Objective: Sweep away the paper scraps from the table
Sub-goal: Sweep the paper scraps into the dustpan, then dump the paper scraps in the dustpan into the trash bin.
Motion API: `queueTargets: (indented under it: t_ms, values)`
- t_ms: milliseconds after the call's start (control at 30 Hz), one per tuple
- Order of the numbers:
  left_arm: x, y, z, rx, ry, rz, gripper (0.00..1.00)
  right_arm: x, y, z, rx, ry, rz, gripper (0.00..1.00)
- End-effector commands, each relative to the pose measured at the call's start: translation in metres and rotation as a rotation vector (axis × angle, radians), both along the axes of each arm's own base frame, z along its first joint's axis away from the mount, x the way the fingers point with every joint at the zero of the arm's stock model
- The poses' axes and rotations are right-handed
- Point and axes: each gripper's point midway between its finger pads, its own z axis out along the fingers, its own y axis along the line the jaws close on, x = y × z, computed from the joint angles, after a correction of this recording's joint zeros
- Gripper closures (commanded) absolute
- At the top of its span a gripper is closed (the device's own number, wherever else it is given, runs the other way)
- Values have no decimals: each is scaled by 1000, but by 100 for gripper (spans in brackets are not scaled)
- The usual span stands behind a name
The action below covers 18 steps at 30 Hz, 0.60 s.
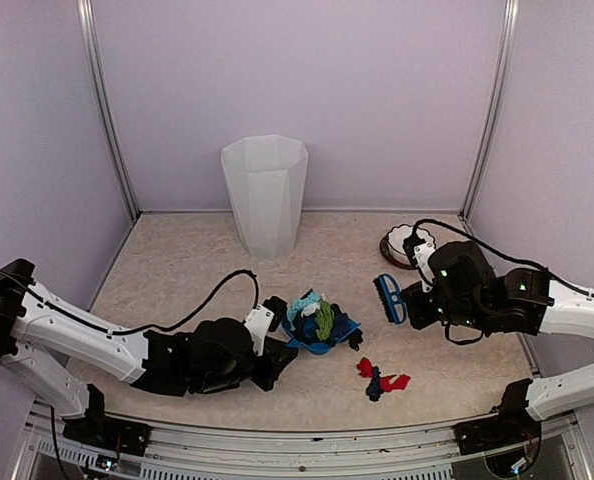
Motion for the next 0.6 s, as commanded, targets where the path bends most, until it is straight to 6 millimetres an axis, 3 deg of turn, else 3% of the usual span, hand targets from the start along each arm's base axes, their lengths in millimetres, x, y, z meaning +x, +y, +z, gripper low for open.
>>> queueTargets:
  t_ms: [0,400,567]
  values:
    - [13,1,35,-35,-60,7,100,7,-5,5,50,-30,-39,100]
    - [53,16,116,-12,-134,71,100,14,-13,-3,89,-35,-71,100]
    - [75,25,165,-31,-173,113,100,17,-11,-5,98,-33,-69,100]
